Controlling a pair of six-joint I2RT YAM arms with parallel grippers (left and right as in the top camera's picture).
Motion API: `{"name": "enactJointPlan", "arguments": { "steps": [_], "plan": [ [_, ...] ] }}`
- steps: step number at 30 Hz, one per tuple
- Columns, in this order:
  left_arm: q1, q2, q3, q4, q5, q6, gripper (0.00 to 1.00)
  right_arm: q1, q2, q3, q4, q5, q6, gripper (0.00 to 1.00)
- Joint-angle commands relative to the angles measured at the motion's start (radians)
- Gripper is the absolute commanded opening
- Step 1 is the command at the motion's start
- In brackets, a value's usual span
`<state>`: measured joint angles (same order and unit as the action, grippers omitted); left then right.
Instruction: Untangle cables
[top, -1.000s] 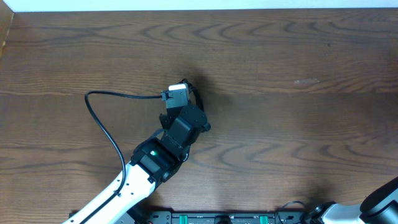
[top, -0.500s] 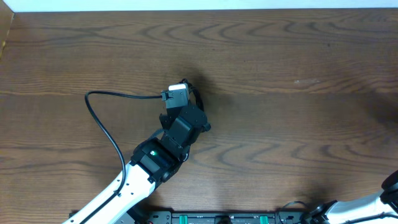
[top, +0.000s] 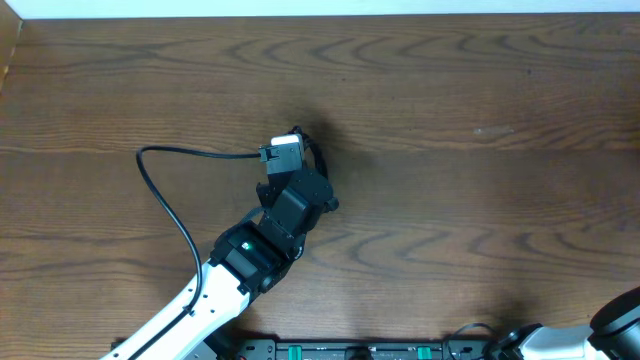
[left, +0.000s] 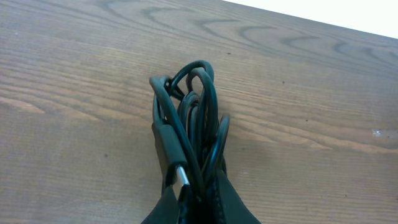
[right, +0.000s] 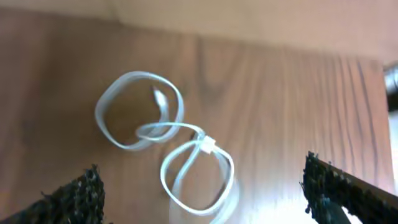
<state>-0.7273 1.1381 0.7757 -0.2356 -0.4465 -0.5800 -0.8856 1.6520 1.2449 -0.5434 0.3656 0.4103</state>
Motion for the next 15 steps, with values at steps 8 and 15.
{"name": "enactJointPlan", "arguments": {
  "steps": [8, 15],
  "plan": [
    [0.002, -0.008, 0.015, 0.005, 0.017, -0.013, 0.08, 0.049, -0.055, 0.000, -0.232, -0.562, 0.086, 0.97],
    [0.002, -0.008, 0.015, 0.006, 0.140, -0.013, 0.08, 0.171, -0.199, 0.000, -0.422, -0.621, 0.086, 0.98]
  ]
}}
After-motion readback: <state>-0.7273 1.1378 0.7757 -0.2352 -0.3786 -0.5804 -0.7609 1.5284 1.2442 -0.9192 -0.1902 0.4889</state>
